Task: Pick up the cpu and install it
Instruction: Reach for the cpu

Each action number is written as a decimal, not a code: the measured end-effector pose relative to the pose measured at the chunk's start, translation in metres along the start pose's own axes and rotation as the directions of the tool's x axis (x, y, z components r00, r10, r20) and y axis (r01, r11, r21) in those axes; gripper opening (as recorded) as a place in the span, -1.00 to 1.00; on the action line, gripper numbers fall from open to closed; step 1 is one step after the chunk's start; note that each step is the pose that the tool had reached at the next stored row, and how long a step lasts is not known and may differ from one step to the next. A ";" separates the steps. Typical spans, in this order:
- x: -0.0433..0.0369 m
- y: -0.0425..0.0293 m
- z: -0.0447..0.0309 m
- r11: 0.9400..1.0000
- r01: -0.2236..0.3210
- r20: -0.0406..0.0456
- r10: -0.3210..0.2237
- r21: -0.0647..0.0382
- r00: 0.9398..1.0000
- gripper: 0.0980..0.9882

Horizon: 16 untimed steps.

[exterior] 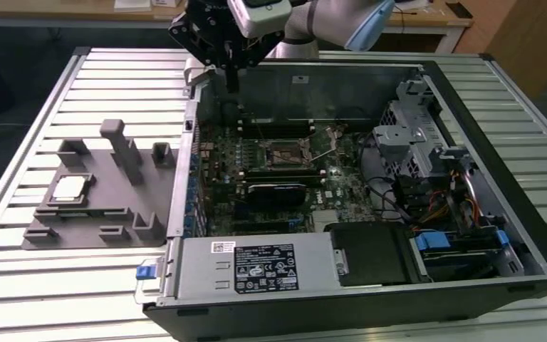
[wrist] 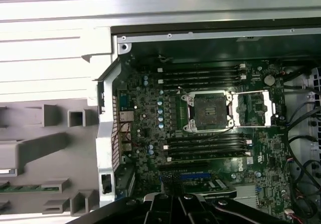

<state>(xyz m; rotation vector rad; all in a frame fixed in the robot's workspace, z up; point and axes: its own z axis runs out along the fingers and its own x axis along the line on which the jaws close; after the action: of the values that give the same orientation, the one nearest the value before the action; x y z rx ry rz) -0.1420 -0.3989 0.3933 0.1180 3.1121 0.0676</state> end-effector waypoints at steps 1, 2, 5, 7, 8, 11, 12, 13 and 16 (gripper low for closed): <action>0.0016 -0.0001 -0.0001 1.000 0.000 0.000 0.000 0.000 1.000 -0.98; 0.0031 -0.0002 0.0000 1.000 0.000 0.000 0.000 0.000 1.000 -0.98; 0.0086 -0.0006 -0.0002 1.000 0.000 0.000 0.000 0.000 1.000 -0.98; 0.0121 -0.0009 -0.0003 1.000 0.000 0.000 0.000 0.000 1.000 -0.98; 0.0137 -0.0010 -0.0004 1.000 0.000 0.000 0.000 0.000 1.000 -0.98; 0.0187 -0.0014 -0.0005 1.000 0.000 0.000 0.000 0.000 1.000 -0.98; 0.0204 -0.0015 -0.0005 1.000 0.000 0.000 0.000 0.000 1.000 -0.98; 0.0222 -0.0017 -0.0006 1.000 0.000 0.001 0.000 0.000 1.000 -0.98; 0.0284 -0.0022 -0.0008 1.000 0.000 0.001 0.000 0.000 1.000 -0.98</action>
<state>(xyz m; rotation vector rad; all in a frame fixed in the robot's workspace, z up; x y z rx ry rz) -0.1705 -0.3989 0.3933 0.1180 3.1113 0.0677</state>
